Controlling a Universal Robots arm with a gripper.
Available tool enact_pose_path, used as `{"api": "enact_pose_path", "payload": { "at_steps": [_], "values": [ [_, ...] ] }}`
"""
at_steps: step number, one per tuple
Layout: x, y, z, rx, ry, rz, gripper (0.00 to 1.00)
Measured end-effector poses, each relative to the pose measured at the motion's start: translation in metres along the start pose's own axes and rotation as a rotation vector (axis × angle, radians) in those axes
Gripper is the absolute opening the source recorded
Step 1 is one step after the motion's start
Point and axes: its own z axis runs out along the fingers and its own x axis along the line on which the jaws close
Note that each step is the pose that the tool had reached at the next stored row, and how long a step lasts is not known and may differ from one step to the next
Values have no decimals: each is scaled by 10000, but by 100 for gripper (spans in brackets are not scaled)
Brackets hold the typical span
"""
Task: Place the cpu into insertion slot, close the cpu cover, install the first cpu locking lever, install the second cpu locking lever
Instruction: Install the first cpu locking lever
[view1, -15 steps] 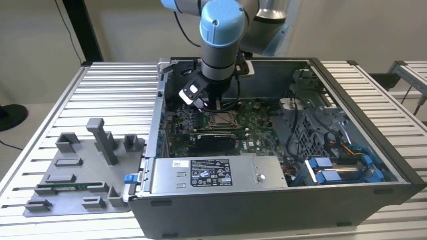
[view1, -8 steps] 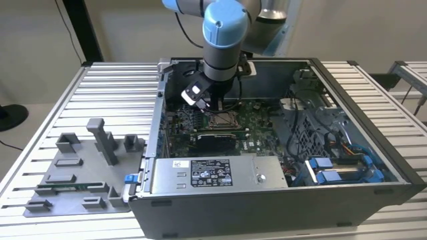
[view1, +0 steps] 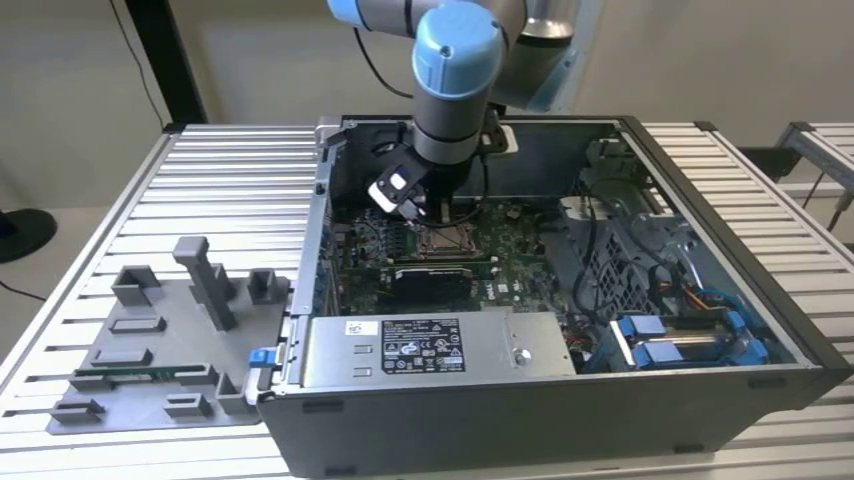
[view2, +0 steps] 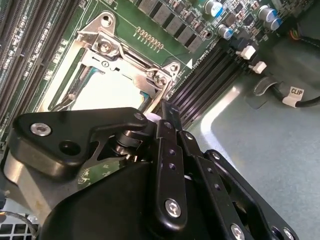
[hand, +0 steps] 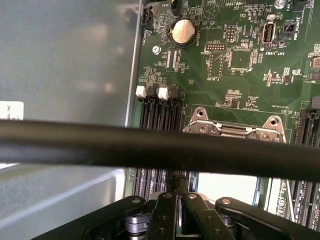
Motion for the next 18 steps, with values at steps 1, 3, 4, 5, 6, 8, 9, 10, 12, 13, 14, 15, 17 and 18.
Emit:
{"api": "enact_pose_path", "payload": {
  "at_steps": [1, 3, 4, 5, 6, 8, 9, 10, 12, 13, 14, 15, 17, 18],
  "values": [
    [-1, 3, 1, 1, 0, -1, 0],
    [-2, 7, 5, 0, 1, 0, 0],
    [-3, 10, 7, 0, 1, -1, 0],
    [-4, 11, 9, 0, 1, -1, 0],
    [-5, 13, 11, 0, 1, 0, 0],
    [-7, 17, 16, 0, 1, -1, 0],
    [-8, 19, 18, 0, 0, 0, 0],
    [-9, 22, 20, 1, 0, -1, 0],
    [-12, 29, 26, 0, 1, 0, 0],
    [-13, 33, 28, 0, 1, -1, 0],
    [-14, 38, 30, 0, 0, -1, 0],
    [-16, 41, 32, 1, -1, 0, 0],
    [-18, 47, 36, 0, 1, 0, 0],
    [-21, 48, 37, -1, 3, -1, 0]
  ]
}}
